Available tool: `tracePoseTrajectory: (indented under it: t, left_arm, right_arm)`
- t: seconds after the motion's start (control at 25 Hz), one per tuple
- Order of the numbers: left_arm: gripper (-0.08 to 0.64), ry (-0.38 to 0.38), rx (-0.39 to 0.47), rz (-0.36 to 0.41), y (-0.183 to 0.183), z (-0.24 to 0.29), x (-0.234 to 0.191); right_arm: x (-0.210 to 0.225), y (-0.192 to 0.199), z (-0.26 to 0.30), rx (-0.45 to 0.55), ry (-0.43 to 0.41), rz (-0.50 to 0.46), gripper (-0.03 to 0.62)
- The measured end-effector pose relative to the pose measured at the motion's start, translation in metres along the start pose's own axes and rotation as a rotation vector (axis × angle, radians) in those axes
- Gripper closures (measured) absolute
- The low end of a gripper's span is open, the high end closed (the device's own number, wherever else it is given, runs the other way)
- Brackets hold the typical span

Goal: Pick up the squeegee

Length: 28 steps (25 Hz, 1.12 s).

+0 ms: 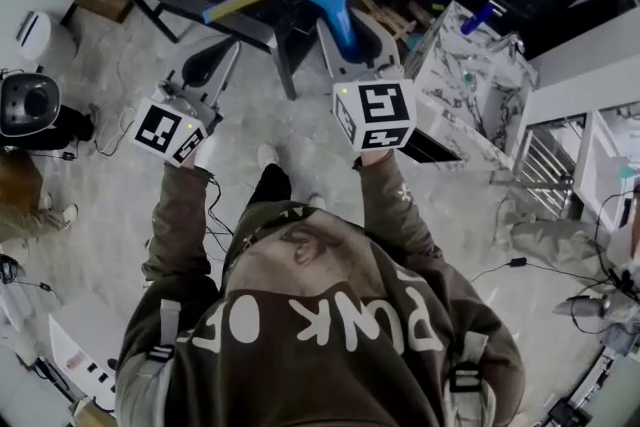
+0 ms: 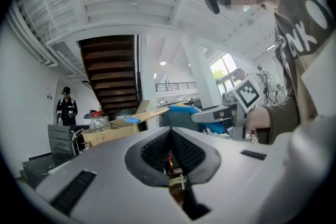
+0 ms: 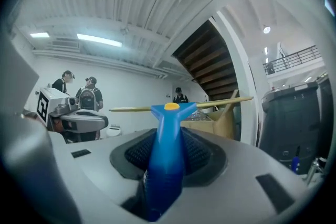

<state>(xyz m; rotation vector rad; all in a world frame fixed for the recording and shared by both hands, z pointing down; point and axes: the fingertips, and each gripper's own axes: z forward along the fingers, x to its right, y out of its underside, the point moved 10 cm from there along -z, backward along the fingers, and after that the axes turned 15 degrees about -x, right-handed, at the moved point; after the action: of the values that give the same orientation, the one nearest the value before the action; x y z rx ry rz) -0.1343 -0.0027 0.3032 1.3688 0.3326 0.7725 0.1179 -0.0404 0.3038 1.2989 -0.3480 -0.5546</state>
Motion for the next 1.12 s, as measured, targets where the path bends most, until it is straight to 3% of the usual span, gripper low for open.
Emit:
tracePoseTrajectory:
  t: [0.28,1.12]
  left_arm:
    - [0.555,-0.002,-0.001,0.016,-0.011,-0.028,0.016]
    - [0.555,0.036,0.03,0.039,-0.008,-0.06,-0.006]
  right_arm:
    - [-0.02,0.007,-0.047,0.038,-0.041,-0.033,0.448]
    - [-0.06,-0.003,-0.038,0.071,-0.032,-0.049,0.448]
